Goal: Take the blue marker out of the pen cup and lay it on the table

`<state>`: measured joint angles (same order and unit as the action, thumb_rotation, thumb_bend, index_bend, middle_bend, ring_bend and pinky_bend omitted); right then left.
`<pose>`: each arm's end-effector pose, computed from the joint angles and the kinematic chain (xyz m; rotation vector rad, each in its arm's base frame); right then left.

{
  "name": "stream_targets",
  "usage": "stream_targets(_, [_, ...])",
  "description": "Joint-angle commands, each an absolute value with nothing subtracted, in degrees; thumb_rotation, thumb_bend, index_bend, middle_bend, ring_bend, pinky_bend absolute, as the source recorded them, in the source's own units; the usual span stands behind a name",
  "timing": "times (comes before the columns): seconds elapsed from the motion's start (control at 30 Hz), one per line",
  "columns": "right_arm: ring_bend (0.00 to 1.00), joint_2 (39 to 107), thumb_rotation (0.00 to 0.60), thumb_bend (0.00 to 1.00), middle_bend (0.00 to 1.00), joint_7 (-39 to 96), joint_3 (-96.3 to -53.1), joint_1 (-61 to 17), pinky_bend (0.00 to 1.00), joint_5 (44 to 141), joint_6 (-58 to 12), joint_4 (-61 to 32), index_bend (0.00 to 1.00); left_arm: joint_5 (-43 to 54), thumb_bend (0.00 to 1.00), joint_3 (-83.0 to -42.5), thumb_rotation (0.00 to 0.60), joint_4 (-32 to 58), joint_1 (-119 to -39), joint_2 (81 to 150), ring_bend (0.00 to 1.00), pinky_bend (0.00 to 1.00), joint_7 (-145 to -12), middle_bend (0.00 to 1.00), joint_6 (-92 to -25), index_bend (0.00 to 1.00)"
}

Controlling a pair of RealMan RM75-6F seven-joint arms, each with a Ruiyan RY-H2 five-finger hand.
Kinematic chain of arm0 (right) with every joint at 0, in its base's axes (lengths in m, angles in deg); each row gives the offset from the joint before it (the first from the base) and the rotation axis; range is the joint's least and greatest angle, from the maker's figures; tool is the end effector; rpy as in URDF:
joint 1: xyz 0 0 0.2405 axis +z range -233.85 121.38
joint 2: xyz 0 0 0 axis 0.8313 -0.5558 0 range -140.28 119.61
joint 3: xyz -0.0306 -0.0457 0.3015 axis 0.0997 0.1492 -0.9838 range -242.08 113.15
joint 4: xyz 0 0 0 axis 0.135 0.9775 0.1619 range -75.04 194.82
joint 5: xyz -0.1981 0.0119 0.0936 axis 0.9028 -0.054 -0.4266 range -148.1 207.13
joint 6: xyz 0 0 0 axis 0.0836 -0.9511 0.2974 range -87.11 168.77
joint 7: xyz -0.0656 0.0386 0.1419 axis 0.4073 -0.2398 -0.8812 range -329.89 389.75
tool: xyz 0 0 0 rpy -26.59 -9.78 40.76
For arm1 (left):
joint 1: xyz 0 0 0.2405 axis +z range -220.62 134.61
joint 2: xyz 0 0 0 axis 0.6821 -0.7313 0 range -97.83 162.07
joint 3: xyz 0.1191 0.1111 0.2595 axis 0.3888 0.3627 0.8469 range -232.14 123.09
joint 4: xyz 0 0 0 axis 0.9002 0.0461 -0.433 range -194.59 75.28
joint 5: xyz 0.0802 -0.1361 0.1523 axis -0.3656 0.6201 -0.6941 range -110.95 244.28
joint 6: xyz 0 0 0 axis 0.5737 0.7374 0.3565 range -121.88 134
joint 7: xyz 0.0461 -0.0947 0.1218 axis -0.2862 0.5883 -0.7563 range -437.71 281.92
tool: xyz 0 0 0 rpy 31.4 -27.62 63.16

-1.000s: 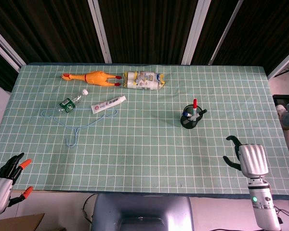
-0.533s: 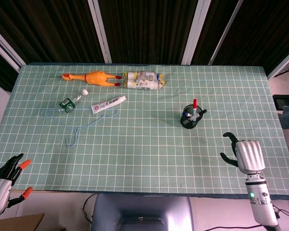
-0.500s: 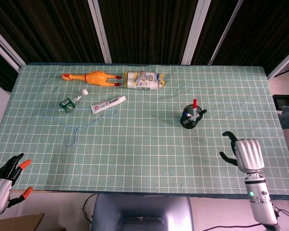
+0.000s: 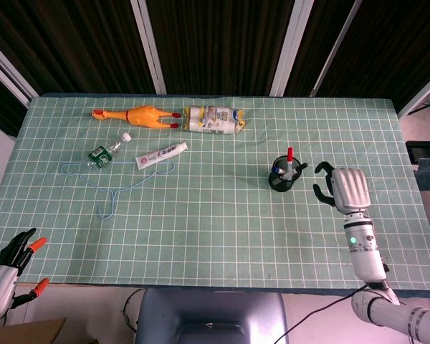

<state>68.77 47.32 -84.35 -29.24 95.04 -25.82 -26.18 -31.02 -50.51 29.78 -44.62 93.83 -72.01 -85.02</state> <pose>-0.2746 -0.3881 0.1015 1.3841 -0.8765 0.9552 -0.3562 0.1541 0.1764 -1.5340 -0.8976 -0.9660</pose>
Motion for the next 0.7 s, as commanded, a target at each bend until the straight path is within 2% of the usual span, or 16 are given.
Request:
stream_targets(0.03, [1.0, 71.4, 0.6, 0.5, 1.0, 47.3, -86.4, -26.0, 1.0, 91.0, -22.0, -22.9, 0.56, -31.0, 0.24, -50.5, 0.6, 29.8, -44.8, 93.8, 0.0, 0.22, -71.9, 0.01, -84.7, 0.18])
stream_targets(0.3, [1.0, 75.6, 0.6, 0.5, 1.0, 47.8, -87.1, -20.8, 1.0, 86.0, -17.6, -17.8, 0.56, -30.9, 0.25, -50.5, 0.6, 29.8, -44.8, 93.7, 0.0, 0.22, -71.4, 0.01, -84.7, 0.17])
stream_targets(0.7, [1.0, 80.4, 0.6, 0.5, 1.0, 50.4, -86.5, -16.2, 1.0, 82.6, -16.2, -11.3, 0.56, -30.9, 0.25, -50.6, 0.6, 29.5, -44.7, 93.6, 0.0, 0.22, -70.6, 0.01, -85.2, 0.17])
